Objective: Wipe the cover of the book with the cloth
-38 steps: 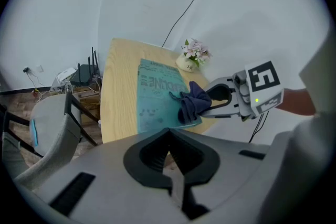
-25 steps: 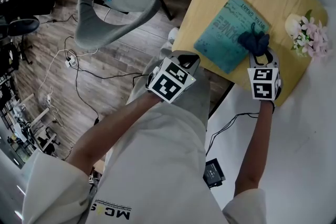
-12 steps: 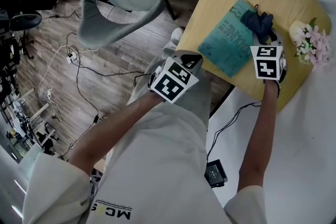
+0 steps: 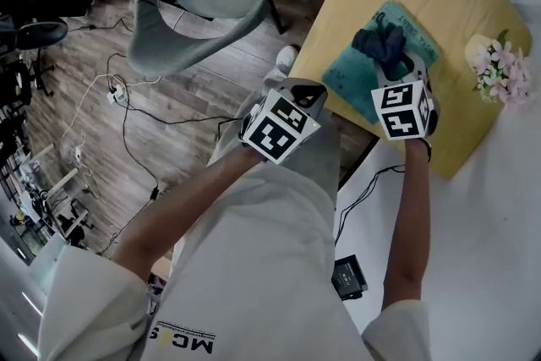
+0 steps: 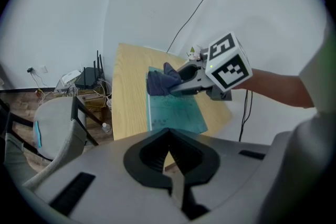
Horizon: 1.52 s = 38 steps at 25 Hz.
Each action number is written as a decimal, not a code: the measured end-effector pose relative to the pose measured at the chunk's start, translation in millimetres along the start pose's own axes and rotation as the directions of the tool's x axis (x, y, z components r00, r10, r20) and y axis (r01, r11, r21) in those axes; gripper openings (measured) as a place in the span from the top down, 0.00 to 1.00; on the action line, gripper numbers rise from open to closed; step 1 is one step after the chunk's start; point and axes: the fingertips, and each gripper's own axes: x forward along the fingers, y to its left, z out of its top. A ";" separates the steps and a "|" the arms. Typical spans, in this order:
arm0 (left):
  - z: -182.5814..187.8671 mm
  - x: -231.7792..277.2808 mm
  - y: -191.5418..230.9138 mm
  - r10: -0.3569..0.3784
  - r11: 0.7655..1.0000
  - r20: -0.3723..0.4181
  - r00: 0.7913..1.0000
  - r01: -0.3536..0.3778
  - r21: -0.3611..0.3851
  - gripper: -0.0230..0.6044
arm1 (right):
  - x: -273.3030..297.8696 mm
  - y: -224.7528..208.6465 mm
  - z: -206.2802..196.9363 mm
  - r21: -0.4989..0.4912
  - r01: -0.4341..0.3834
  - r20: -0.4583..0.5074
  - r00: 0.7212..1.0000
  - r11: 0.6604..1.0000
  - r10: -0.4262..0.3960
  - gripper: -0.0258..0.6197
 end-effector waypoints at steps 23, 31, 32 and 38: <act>60.4 -51.2 -14.3 -0.042 0.994 0.122 0.992 0.030 0.106 0.95 | -125.0 23.9 -48.8 0.555 0.004 0.126 0.988 0.832 -0.089 0.68; 107.4 -100.9 -16.8 -0.038 0.988 0.262 0.964 -0.003 0.154 0.95 | -214.2 -5.9 7.7 0.780 -0.155 0.394 0.874 0.606 -0.285 0.68; 115.0 -108.0 -18.5 -0.039 0.988 0.284 0.958 -0.006 0.156 0.95 | -226.1 -7.7 13.1 0.778 -0.160 0.410 0.862 0.608 -0.298 0.68; 150.3 -154.0 -31.0 -0.071 0.980 0.388 0.919 -0.008 0.197 0.95 | -280.7 -11.8 44.6 0.733 -0.130 0.471 0.806 0.668 -0.360 0.68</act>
